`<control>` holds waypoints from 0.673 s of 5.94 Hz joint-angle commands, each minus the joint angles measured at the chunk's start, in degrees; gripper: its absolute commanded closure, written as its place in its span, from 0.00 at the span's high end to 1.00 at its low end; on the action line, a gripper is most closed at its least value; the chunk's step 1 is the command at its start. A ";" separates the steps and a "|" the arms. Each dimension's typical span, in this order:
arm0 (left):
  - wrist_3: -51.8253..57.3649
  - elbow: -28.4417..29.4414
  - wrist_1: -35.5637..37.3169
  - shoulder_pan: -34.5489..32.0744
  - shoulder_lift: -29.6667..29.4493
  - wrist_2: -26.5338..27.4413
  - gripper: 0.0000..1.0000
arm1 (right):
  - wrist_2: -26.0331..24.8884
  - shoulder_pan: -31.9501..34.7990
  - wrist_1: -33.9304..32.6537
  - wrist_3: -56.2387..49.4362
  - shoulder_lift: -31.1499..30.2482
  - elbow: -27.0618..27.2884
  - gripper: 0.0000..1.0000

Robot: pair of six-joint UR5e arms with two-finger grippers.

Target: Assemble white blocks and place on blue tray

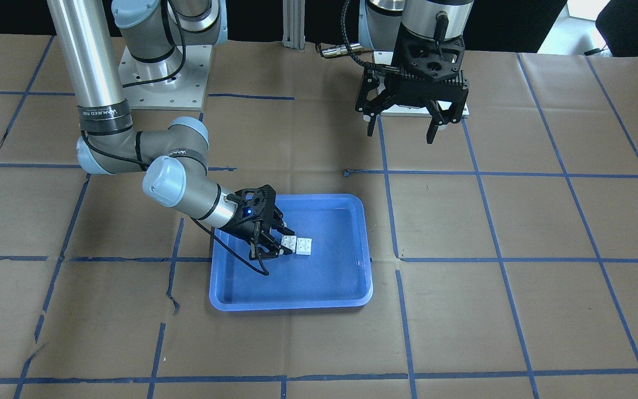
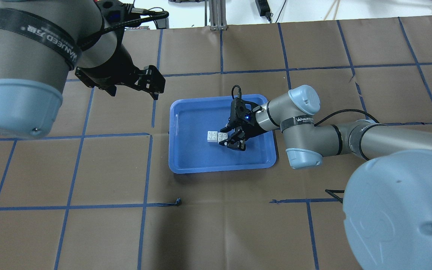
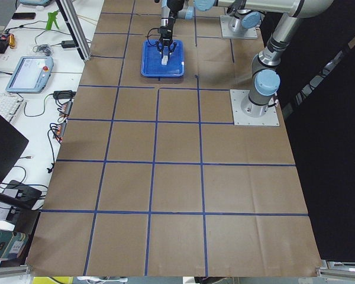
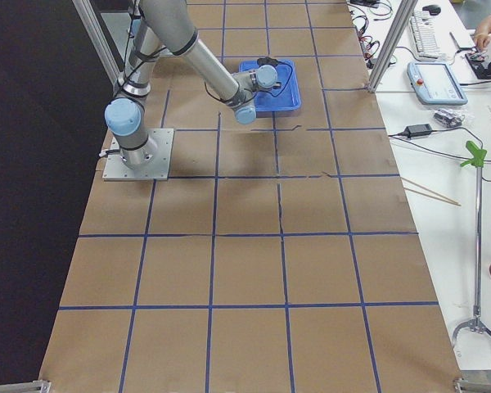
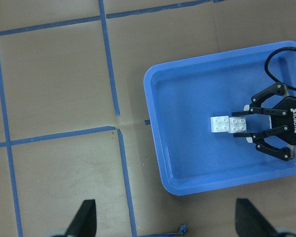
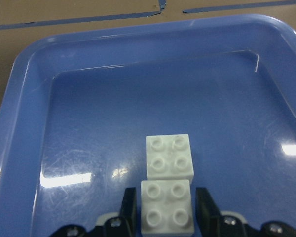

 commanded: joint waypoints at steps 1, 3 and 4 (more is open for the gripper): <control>-0.02 0.48 -0.60 -0.06 0.03 -0.02 0.99 | 0.02 0.00 0.00 0.02 -0.07 -0.09 0.65; -0.02 0.48 -0.60 -0.06 -0.06 -0.11 0.99 | -1.02 -0.26 0.70 0.37 -1.12 -1.31 1.00; -0.02 0.48 -0.60 -0.06 0.03 -0.11 0.99 | -5.56 -0.96 2.27 0.81 -2.78 -2.71 1.00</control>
